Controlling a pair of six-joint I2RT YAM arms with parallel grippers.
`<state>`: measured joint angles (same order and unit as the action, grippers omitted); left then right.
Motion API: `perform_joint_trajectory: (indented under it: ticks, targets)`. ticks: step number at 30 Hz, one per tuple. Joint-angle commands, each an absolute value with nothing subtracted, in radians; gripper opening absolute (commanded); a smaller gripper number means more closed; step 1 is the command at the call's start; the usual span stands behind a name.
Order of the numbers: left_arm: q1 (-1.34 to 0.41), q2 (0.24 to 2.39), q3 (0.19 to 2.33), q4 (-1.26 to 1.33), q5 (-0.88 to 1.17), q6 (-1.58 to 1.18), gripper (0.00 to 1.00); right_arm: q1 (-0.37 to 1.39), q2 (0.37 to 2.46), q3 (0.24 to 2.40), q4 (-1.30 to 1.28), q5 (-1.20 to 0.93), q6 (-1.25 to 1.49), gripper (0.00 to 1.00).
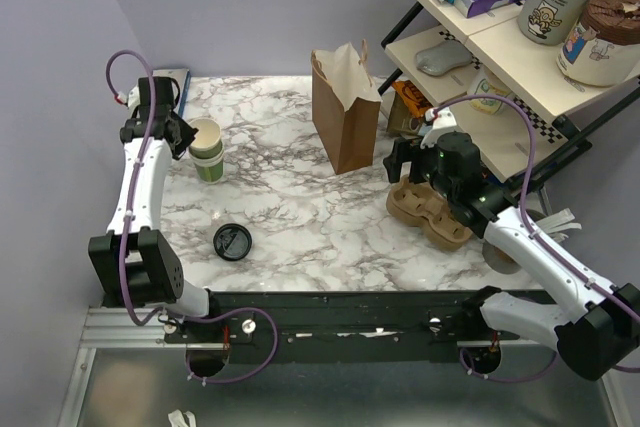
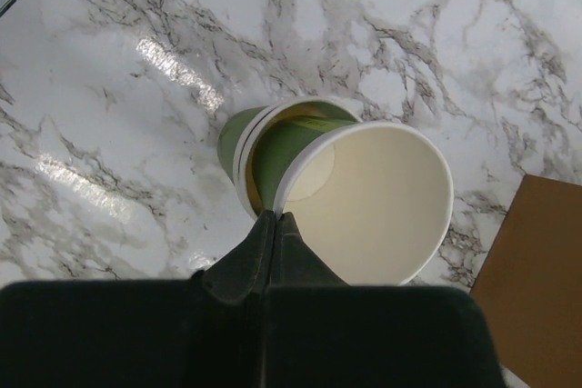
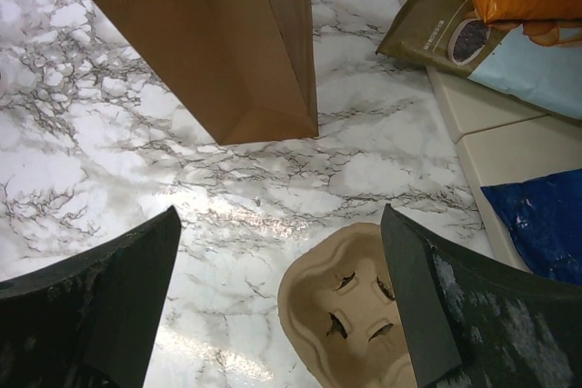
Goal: Pack the takeout coffee
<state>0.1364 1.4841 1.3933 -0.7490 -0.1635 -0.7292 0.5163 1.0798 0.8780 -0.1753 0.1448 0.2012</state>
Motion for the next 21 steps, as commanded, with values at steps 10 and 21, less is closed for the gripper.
perform_joint_trajectory:
  ticks: [10, 21]
  targets:
    - [0.14, 1.261, 1.399, -0.699, -0.1, -0.724, 0.0, 0.522, 1.008, 0.876, -0.172, 0.127, 0.204, 1.0]
    - [0.047, 1.121, 1.365, -0.68, 0.069, -0.651, 0.0, 0.522, 0.95, 0.859, -0.146, 0.071, 0.216, 1.0]
